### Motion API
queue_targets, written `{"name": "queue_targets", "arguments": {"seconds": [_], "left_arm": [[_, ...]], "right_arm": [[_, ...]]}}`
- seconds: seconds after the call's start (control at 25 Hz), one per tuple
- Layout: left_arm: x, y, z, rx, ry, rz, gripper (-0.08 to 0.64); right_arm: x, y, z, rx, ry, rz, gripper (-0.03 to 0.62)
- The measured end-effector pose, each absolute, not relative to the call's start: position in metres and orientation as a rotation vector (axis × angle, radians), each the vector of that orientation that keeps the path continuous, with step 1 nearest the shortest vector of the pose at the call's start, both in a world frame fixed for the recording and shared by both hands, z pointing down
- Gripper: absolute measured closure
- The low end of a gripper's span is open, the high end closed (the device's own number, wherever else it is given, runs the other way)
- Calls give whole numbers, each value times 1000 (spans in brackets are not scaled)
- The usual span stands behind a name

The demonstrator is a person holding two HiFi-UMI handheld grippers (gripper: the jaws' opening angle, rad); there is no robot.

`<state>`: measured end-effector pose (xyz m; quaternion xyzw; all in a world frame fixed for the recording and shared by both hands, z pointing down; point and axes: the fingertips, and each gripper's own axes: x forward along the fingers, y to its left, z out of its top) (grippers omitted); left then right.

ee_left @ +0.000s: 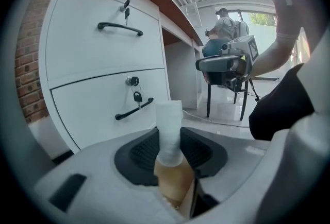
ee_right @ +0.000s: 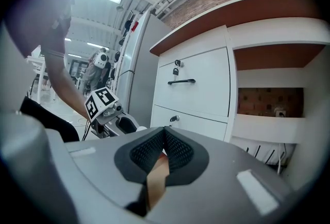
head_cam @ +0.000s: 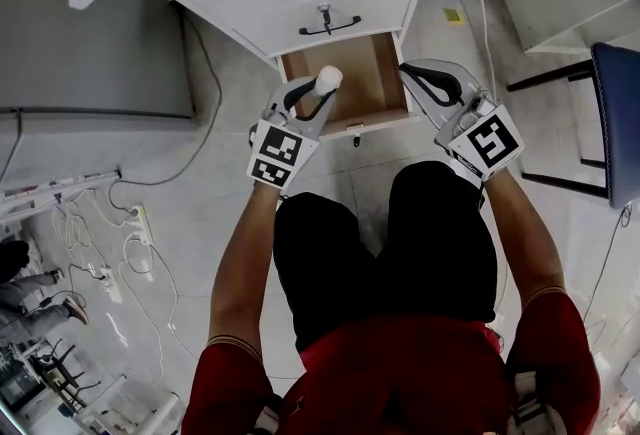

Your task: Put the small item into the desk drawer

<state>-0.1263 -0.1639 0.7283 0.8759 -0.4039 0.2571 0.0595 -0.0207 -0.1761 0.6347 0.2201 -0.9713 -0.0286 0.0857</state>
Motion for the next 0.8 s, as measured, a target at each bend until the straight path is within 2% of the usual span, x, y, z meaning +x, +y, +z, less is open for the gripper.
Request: {"name": "queue_targets", "arguments": {"seconds": [0.8], "left_arm": [[-110, -216, 859, 2447, -1075, 963, 430]], "right_arm": [[-30, -195, 701, 643, -2922, -108, 580]]}}
